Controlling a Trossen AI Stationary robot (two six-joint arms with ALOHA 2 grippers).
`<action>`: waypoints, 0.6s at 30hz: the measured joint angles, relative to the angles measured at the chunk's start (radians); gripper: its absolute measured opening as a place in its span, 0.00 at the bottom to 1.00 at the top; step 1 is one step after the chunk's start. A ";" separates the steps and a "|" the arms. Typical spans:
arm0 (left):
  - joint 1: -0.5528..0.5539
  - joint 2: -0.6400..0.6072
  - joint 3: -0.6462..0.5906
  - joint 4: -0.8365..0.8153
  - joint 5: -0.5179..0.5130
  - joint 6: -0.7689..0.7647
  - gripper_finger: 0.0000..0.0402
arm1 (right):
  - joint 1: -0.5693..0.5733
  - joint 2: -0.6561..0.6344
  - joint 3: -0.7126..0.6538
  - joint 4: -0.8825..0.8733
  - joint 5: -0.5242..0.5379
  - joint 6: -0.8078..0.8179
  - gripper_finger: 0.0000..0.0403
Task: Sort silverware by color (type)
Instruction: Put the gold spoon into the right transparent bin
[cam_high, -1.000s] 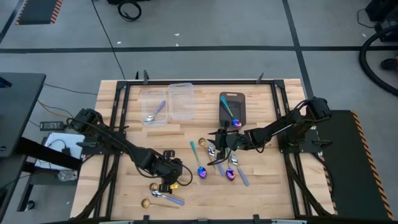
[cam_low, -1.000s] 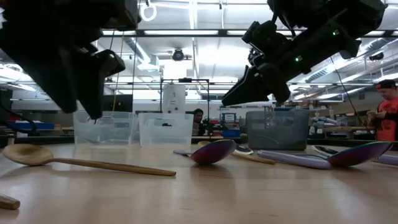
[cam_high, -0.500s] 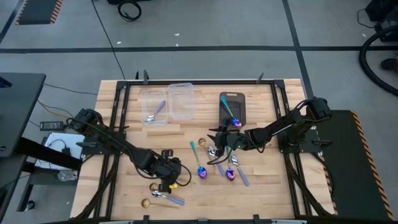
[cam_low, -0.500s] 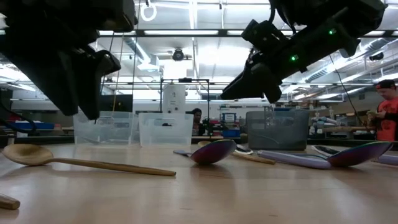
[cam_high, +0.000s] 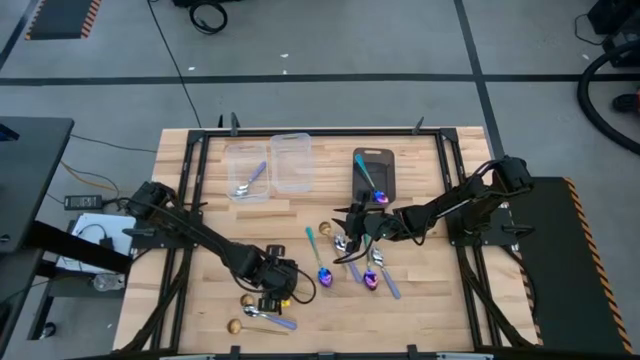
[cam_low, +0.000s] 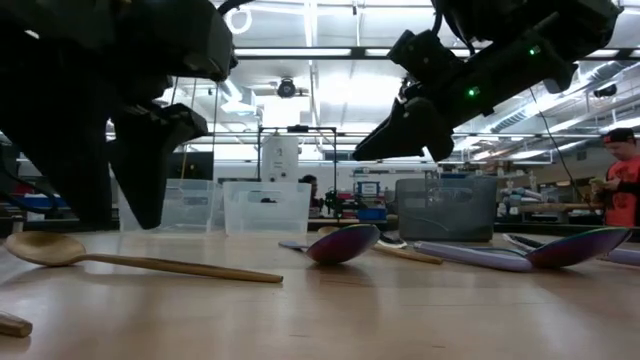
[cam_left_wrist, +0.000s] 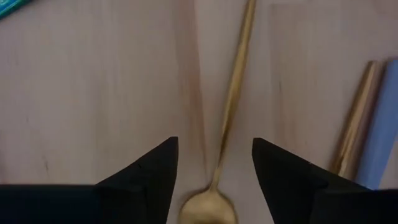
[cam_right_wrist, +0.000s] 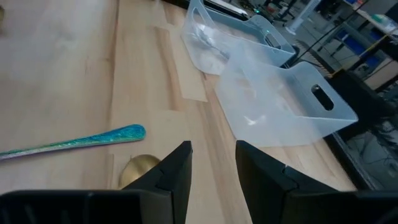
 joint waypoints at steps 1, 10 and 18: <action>-0.003 0.004 0.000 0.002 0.001 0.000 0.52 | 0.000 0.000 0.000 -0.001 -0.006 0.004 0.33; -0.016 0.074 0.006 -0.045 0.002 0.000 0.46 | -0.003 0.000 0.000 0.007 -0.032 0.005 0.33; -0.016 0.095 0.006 -0.062 -0.007 0.005 0.32 | -0.008 0.000 0.000 0.007 -0.038 0.009 0.33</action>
